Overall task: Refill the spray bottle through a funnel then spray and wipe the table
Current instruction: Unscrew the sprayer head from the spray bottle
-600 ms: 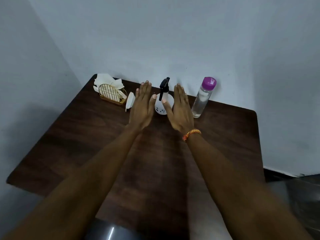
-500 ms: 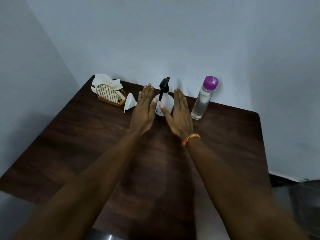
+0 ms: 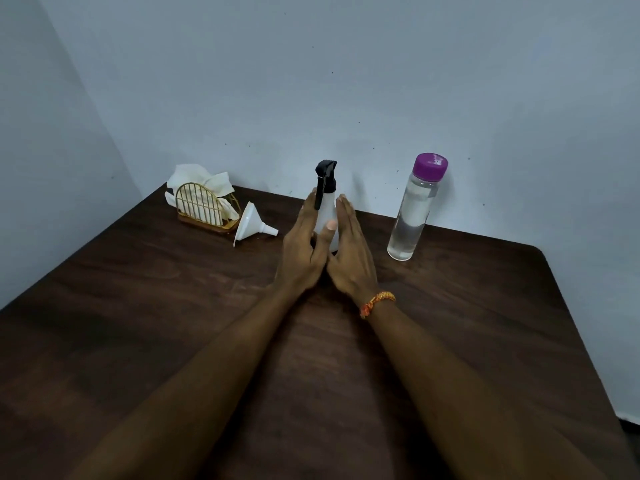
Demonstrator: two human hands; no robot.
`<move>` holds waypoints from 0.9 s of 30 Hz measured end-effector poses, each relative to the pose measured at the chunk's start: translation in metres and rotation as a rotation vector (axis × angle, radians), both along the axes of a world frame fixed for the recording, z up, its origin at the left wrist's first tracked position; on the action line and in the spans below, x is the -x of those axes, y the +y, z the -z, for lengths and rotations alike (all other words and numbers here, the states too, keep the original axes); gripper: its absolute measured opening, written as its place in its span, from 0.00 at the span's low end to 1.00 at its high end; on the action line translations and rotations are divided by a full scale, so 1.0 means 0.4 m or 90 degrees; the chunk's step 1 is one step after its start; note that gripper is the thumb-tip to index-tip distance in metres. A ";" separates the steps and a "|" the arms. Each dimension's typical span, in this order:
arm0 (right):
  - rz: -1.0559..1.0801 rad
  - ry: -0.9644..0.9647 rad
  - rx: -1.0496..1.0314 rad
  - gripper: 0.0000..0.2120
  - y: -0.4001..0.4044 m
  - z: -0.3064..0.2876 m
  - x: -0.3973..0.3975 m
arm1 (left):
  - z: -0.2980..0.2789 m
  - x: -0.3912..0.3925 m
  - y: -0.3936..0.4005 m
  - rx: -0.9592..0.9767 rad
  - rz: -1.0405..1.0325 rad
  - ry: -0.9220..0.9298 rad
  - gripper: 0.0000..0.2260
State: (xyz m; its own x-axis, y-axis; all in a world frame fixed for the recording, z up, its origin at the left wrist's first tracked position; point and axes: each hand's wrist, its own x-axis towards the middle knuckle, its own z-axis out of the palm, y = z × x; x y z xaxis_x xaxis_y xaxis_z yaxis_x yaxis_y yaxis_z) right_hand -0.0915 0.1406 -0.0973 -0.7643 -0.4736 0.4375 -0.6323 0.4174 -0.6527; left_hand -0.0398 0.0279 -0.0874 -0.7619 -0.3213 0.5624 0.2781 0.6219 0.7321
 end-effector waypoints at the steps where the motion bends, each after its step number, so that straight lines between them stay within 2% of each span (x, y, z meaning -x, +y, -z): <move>1: 0.004 -0.013 0.005 0.37 -0.002 -0.004 0.004 | 0.000 0.003 0.005 -0.002 -0.017 0.015 0.29; 6: 0.036 -0.045 0.041 0.31 -0.009 -0.021 0.006 | 0.000 0.023 -0.004 -0.021 -0.112 0.018 0.32; 11: 0.029 -0.040 0.101 0.09 -0.002 -0.040 -0.029 | -0.010 -0.028 0.022 0.006 -0.106 0.026 0.21; 12: 0.025 -0.032 0.103 0.07 0.009 -0.041 -0.037 | -0.009 -0.042 0.027 0.012 -0.101 0.022 0.21; 16: 0.013 -0.043 0.076 0.13 0.068 -0.059 -0.087 | -0.012 -0.114 0.043 0.028 -0.069 -0.043 0.28; 23: 0.029 -0.081 0.061 0.15 0.137 -0.073 -0.176 | -0.052 -0.250 0.119 -0.010 -0.007 -0.044 0.10; 25: 0.018 -0.074 0.082 0.13 0.159 -0.071 -0.195 | -0.060 -0.267 0.118 -0.036 -0.010 -0.037 0.11; 27: 0.007 -0.065 0.103 0.11 0.184 -0.072 -0.219 | -0.080 -0.285 0.120 -0.114 -0.001 0.003 0.14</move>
State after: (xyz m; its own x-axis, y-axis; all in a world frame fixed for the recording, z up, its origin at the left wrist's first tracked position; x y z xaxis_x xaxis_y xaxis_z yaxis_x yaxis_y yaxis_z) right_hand -0.0037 0.2140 -0.0685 -0.8134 -0.3950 0.4270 -0.5553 0.3085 -0.7723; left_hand 0.0742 0.0761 -0.0554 -0.7589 -0.4182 0.4991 0.2806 0.4817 0.8302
